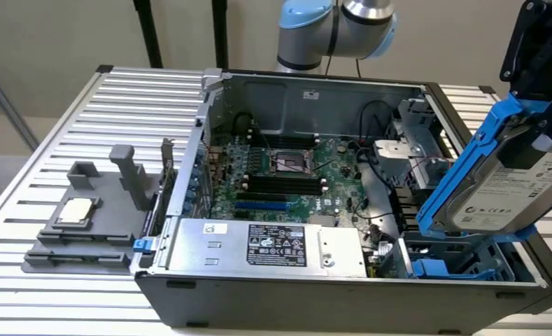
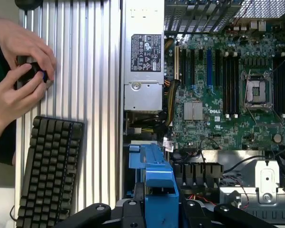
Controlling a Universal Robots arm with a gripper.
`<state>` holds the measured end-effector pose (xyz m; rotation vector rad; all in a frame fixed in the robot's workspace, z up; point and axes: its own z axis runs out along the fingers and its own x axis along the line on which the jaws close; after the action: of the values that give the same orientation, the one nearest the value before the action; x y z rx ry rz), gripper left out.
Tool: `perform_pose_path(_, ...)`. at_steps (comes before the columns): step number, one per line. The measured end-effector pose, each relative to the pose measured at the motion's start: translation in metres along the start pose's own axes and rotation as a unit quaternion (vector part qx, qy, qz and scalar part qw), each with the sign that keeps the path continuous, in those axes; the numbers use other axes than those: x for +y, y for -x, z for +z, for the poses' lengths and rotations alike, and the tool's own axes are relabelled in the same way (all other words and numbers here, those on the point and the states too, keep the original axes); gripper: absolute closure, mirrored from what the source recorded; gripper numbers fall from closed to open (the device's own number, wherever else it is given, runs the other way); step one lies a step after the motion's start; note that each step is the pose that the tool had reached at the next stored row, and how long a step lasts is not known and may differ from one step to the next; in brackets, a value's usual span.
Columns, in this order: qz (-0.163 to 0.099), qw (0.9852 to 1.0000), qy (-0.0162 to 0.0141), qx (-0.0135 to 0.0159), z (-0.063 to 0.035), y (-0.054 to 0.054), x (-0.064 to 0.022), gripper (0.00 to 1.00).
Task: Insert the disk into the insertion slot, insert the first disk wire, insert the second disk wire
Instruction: 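Insert the disk into the insertion slot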
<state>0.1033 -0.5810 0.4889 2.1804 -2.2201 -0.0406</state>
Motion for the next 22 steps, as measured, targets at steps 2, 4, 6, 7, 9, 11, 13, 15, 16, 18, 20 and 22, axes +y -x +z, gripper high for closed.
perform_pose_path(2,0.000,1.0000,0.0001,-0.0052,0.0008,0.000,0.0000,0.68)
perform_pose_path(4,-0.001,0.9999,0.0003,-0.0141,0.0013,0.000,-0.0007,0.68)
perform_pose_path(6,-0.001,0.9998,0.0005,-0.0187,0.0018,0.000,-0.0046,0.68)
perform_pose_path(7,-0.001,0.9998,0.0006,-0.0192,0.0023,-0.001,-0.0074,0.68)
perform_pose_path(9,-0.001,0.9998,0.0006,-0.0194,0.0042,-0.002,-0.0106,0.68)
perform_pose_path(11,-0.001,0.9998,0.0006,-0.0194,0.0077,-0.005,-0.0109,0.68)
perform_pose_path(13,-0.001,0.9998,0.0006,-0.0197,0.0112,-0.007,-0.0111,0.68)
perform_pose_path(15,-0.001,0.9998,0.0006,-0.0208,0.0151,-0.010,-0.0114,0.68)
perform_pose_path(16,-0.001,0.9998,0.0006,-0.0215,0.0169,-0.010,-0.0114,0.68)
perform_pose_path(18,-0.001,0.9997,0.0006,-0.0233,0.0205,-0.011,-0.0115,0.68)
perform_pose_path(20,-0.002,0.9997,0.0006,-0.0249,0.0235,-0.013,-0.0116,0.68)
perform_pose_path(22,-0.002,0.9997,0.0006,-0.0259,0.0265,-0.014,-0.0117,0.68)
